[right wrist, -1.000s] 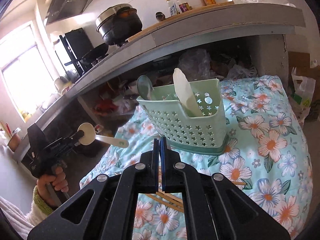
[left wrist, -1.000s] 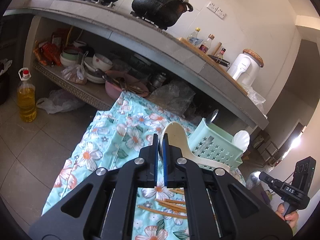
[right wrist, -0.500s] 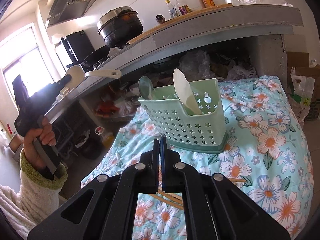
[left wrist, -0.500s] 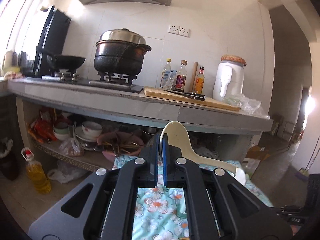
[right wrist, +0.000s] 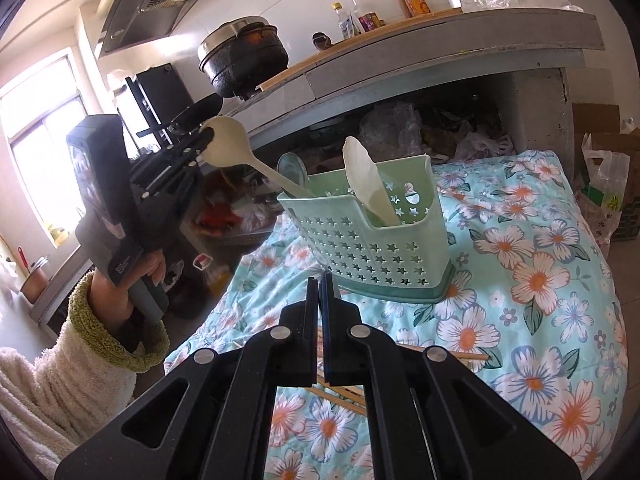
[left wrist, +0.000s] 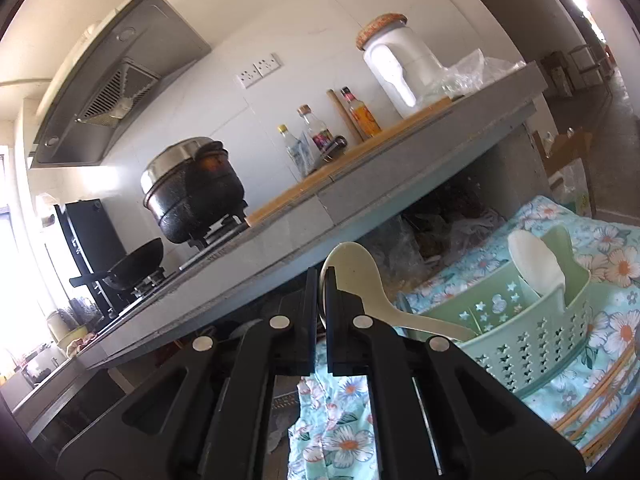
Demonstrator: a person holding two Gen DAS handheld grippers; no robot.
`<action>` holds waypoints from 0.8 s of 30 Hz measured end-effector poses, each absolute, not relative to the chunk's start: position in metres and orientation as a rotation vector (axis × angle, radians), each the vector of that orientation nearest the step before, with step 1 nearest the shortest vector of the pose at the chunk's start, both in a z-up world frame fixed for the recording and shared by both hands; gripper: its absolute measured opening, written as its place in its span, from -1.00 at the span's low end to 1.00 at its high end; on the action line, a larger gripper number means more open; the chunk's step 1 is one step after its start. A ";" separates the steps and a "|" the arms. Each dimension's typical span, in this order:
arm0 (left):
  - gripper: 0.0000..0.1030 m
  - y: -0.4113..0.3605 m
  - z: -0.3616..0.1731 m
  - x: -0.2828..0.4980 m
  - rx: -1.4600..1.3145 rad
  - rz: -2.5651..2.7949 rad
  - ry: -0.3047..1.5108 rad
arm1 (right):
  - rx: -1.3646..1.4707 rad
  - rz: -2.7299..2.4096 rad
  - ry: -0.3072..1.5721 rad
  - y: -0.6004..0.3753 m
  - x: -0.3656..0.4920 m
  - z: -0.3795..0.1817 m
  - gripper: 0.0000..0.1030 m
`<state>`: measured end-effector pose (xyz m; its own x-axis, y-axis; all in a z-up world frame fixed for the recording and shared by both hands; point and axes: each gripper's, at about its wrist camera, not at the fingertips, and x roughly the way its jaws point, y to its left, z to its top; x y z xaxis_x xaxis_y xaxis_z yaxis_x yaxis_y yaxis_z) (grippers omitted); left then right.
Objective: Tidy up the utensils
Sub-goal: 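Lower the cream ladle into the green holder and open the left gripper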
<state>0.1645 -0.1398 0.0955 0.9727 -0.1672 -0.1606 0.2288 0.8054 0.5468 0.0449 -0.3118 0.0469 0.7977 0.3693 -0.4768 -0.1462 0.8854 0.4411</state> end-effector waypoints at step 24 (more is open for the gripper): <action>-0.21 -0.045 0.075 0.201 -0.316 -0.738 0.489 | 0.421 0.279 0.553 -0.324 0.041 0.058 -0.96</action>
